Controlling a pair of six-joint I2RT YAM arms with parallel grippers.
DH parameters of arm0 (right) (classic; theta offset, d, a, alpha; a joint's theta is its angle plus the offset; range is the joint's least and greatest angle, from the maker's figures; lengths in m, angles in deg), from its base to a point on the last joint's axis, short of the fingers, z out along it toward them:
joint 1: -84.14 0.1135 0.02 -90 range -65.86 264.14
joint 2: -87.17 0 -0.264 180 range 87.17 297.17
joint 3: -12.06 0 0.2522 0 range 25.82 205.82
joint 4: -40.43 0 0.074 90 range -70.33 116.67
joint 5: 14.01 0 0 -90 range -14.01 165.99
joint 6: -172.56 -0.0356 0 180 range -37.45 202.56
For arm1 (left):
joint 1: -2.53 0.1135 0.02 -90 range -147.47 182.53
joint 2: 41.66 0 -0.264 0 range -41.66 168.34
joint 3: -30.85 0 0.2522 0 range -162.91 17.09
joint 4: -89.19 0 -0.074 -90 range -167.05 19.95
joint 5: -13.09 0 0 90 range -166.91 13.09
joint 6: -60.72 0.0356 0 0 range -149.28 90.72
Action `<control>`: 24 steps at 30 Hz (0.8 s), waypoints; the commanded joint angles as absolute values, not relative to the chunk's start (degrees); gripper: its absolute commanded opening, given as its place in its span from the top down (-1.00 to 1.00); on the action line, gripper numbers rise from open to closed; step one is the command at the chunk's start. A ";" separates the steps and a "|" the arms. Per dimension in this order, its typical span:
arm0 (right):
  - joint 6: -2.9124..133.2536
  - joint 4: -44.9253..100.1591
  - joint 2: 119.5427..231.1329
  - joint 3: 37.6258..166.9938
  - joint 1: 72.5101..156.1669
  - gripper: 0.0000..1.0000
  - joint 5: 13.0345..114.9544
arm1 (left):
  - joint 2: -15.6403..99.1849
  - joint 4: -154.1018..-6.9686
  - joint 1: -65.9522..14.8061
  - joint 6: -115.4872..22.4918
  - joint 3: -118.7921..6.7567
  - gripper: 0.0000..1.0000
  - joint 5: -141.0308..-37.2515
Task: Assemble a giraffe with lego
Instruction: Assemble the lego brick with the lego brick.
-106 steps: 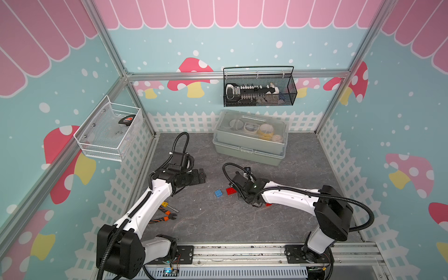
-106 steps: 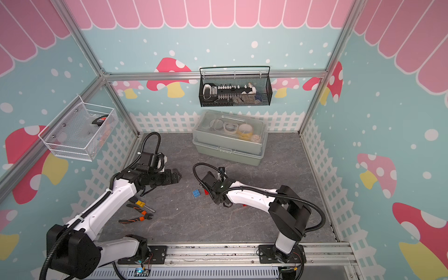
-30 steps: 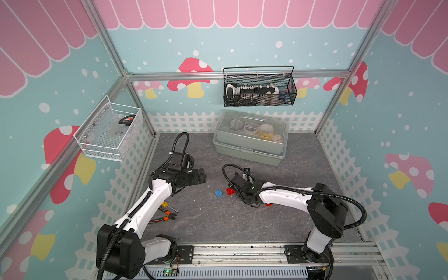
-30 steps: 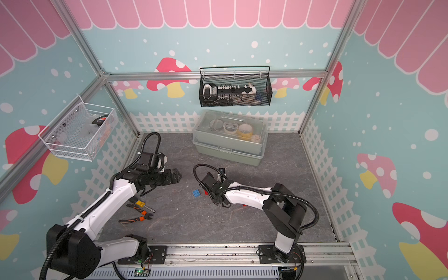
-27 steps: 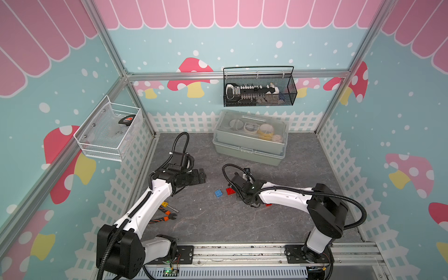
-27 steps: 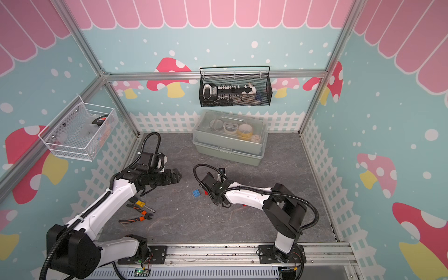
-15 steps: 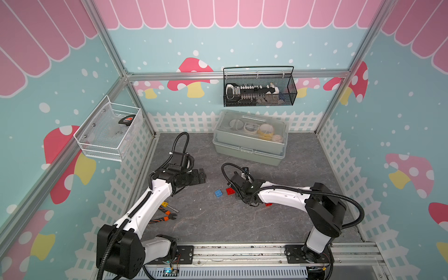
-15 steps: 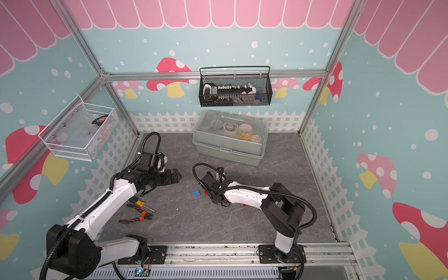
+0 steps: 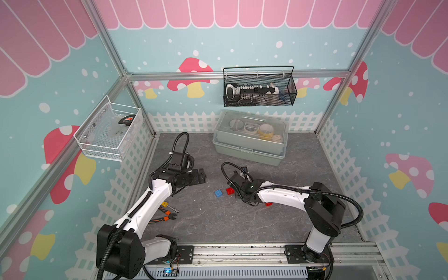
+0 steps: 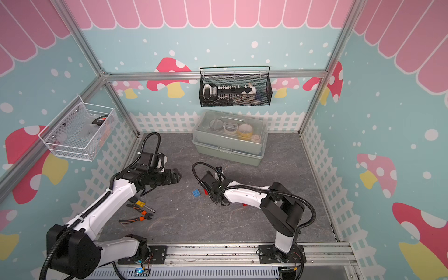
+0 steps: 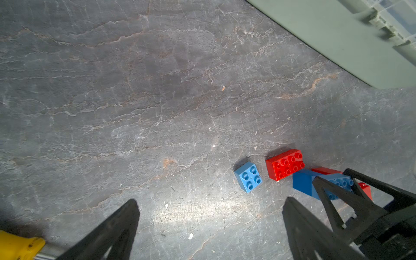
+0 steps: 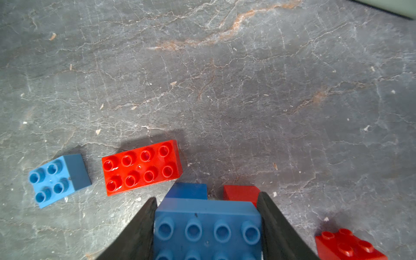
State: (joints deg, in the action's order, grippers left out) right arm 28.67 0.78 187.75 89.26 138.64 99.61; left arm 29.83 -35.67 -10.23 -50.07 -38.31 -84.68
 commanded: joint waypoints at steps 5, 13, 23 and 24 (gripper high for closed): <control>30.43 -13.66 187.07 82.71 137.61 0.24 91.99 | 30.11 -34.91 -9.78 -49.92 -39.60 -0.98 -85.39; 31.03 -13.71 186.58 84.73 137.46 0.16 92.07 | 30.05 -34.94 -9.80 -49.85 -39.51 -0.98 -85.52; 32.50 -12.84 184.69 87.74 137.39 0.04 94.71 | 30.16 -34.91 -9.78 -49.86 -39.60 -0.98 -85.61; 32.55 -12.85 184.66 88.02 137.35 0.02 94.73 | 30.15 -34.87 -9.83 -49.90 -39.60 -0.98 -85.61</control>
State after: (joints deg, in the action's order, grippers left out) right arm 31.31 -5.78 183.77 88.19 137.63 95.46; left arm 29.83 -35.67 -10.23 -50.07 -38.31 -85.14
